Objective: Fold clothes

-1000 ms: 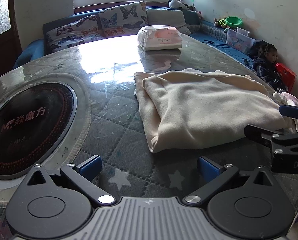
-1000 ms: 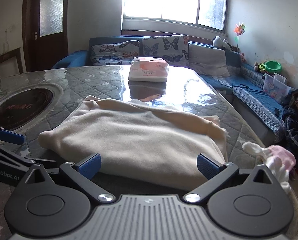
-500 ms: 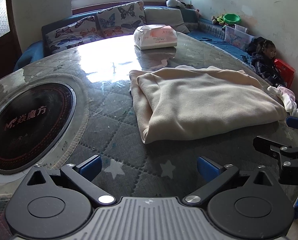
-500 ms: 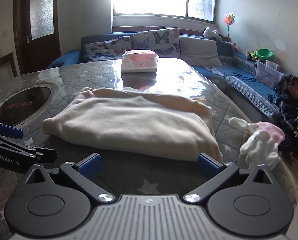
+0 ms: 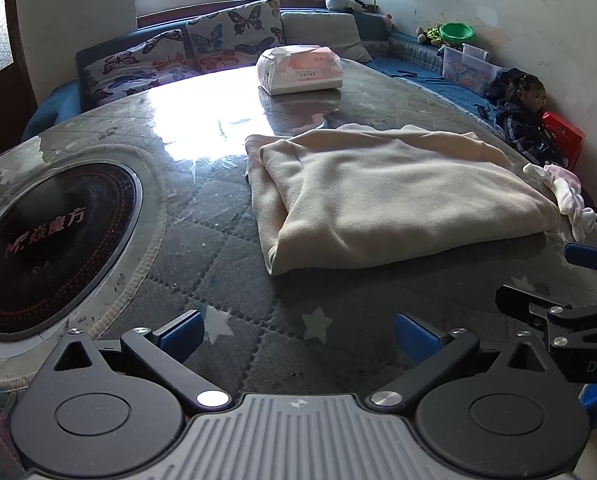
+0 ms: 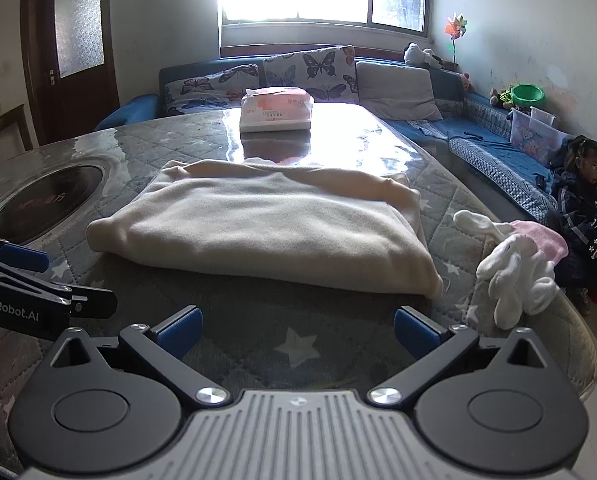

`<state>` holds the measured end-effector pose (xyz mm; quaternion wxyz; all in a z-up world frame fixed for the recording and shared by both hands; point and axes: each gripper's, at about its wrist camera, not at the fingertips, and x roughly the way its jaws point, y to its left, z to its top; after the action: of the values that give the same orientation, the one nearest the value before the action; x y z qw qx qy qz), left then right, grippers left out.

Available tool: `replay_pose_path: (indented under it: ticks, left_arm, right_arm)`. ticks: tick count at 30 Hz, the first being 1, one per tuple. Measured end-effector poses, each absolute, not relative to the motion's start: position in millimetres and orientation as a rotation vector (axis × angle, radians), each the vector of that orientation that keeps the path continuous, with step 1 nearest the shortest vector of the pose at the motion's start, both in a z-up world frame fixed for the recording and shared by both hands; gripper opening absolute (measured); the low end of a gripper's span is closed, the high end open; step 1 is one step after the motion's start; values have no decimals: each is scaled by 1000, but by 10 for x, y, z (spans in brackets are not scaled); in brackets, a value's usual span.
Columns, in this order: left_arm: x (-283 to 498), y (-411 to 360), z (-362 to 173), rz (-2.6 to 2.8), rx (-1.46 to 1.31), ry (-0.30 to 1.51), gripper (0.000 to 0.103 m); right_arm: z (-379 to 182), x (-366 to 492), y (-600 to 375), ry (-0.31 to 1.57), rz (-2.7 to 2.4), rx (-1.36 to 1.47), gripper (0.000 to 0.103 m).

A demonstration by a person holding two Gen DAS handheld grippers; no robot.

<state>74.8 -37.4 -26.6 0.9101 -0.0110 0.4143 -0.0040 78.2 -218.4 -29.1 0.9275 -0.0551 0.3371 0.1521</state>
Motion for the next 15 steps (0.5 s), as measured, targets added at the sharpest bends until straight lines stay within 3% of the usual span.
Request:
replay_pose_path:
  ticks: [15]
  left_arm:
    - [726, -412, -259, -27, -28, 873, 103]
  right_arm:
    - [-285, 727, -2204, 688, 310, -118, 103]
